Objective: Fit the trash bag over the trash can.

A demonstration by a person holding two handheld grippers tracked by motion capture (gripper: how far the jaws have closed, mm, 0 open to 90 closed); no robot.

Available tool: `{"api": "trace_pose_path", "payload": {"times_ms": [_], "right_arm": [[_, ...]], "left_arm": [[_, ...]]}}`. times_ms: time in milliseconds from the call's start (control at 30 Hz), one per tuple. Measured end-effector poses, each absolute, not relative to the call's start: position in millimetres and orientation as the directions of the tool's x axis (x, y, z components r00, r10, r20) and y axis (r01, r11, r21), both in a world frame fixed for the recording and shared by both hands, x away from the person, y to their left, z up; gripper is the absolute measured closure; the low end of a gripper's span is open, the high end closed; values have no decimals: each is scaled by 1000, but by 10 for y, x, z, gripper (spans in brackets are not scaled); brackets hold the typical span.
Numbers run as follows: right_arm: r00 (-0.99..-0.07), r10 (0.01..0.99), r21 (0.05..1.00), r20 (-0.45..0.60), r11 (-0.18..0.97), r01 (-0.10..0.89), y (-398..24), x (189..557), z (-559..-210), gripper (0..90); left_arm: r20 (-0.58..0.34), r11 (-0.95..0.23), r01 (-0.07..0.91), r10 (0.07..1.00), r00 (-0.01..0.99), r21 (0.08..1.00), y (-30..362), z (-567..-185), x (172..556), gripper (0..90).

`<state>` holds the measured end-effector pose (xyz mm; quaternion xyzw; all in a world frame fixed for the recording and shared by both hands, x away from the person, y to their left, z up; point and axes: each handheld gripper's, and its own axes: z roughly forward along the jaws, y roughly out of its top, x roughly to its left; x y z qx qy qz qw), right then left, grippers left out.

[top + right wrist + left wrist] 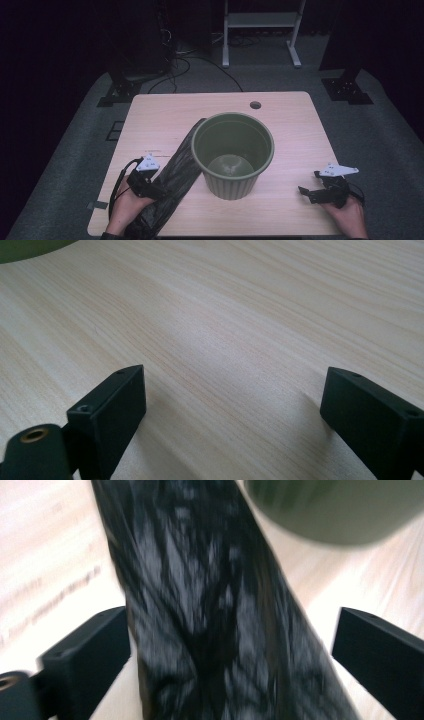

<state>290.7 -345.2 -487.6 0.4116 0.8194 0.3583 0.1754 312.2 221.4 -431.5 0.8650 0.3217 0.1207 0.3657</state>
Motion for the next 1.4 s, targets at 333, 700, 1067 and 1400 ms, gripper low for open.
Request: {"api": "trace_pose_path", "payload": {"times_ms": [333, 700, 1067, 1400], "right_arm": [[-600, 800, 731, 8, 405, 549, -3452, 2907, -4875, 97], [-600, 800, 731, 8, 404, 549, -3452, 2907, -4875, 97], [-599, 800, 731, 8, 404, 549, -3452, 2907, -4876, 97], [-599, 801, 731, 8, 404, 550, -3451, 2908, -4876, 97]], "left_arm": [[-16, -529, 509, 682, 731, 680, 1966, -4480, 3474, 0], [-6, -546, 531, 694, 720, 648, 1876, -4725, 3629, 0], [14, -567, 480, 656, 755, 670, 1900, -4718, 3535, 236], [-19, -623, 410, 536, 844, 666, 1926, -4659, 3497, 889]]}}
